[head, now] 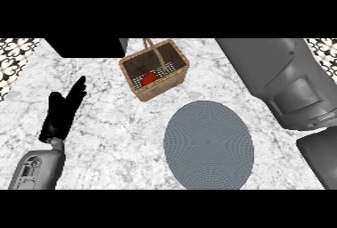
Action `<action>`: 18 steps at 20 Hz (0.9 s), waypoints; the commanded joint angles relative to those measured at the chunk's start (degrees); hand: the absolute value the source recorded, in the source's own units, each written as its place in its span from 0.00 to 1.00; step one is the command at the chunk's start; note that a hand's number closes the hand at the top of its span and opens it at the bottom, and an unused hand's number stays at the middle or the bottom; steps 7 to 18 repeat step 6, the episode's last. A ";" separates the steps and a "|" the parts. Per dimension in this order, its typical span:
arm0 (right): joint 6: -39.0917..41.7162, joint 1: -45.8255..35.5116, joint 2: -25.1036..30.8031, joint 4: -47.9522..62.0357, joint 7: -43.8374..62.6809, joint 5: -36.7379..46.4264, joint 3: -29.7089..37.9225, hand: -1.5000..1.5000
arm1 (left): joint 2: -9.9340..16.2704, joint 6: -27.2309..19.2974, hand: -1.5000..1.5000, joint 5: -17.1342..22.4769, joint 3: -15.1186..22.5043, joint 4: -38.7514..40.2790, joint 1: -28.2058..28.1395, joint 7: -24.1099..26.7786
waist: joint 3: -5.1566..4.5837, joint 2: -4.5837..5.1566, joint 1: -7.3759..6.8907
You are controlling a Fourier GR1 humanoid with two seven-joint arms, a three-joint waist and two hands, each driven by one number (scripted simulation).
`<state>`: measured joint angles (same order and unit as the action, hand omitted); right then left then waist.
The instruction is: Pick the bell pepper from the placemat and place it in the basket
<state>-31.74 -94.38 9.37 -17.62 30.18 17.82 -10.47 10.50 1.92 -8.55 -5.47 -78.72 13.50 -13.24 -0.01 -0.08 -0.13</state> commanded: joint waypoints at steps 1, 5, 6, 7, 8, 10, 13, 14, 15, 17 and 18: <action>2.79 5.33 6.06 -4.44 -0.51 -2.24 2.43 0.00 | 0.47 -0.77 0.50 -0.17 -0.75 -1.08 0.07 -1.40 | 0.09 -0.53 1.43; 6.62 12.98 10.75 -11.69 -3.01 -3.69 3.21 0.00 | 1.40 0.40 0.50 1.48 -1.87 -3.45 -0.47 -3.22 | 0.10 -0.76 1.86; 6.99 15.46 11.97 -13.71 -3.34 -4.25 3.57 0.00 | 0.09 0.14 0.50 0.71 -0.42 -4.88 -5.21 -0.93 | 0.10 -0.92 1.87; 6.99 15.46 11.97 -13.71 -3.34 -4.25 3.57 0.00 | 0.09 0.14 0.50 0.71 -0.42 -4.88 -5.21 -0.93 | 0.10 -0.92 1.87; 6.99 15.46 11.97 -13.71 -3.34 -4.25 3.57 0.00 | 0.09 0.14 0.50 0.71 -0.42 -4.88 -5.21 -0.93 | 0.10 -0.92 1.87; 6.99 15.46 11.97 -13.71 -3.34 -4.25 3.57 0.00 | 0.09 0.14 0.50 0.71 -0.42 -4.88 -5.21 -0.93 | 0.10 -0.92 1.87; 6.99 15.46 11.97 -13.71 -3.34 -4.25 3.57 0.00 | 0.09 0.14 0.50 0.71 -0.42 -4.88 -5.21 -0.93 | 0.10 -0.92 1.87; 6.99 15.46 11.97 -13.71 -3.34 -4.25 3.57 0.00 | 0.09 0.14 0.50 0.71 -0.42 -4.88 -5.21 -0.93 | 0.10 -0.92 1.87; 6.99 15.46 11.97 -13.71 -3.34 -4.25 3.57 0.00 | 0.09 0.14 0.50 0.71 -0.42 -4.88 -5.21 -0.93 | 0.10 -0.92 1.87; 6.99 15.46 11.97 -13.71 -3.34 -4.25 3.57 0.00 | 0.09 0.14 0.50 0.71 -0.42 -4.88 -5.21 -0.93 | 0.10 -0.92 1.87; 6.99 15.46 11.97 -13.71 -3.34 -4.25 3.57 0.00 | 0.09 0.14 0.50 0.71 -0.42 -4.88 -5.21 -0.93 | 0.10 -0.92 1.87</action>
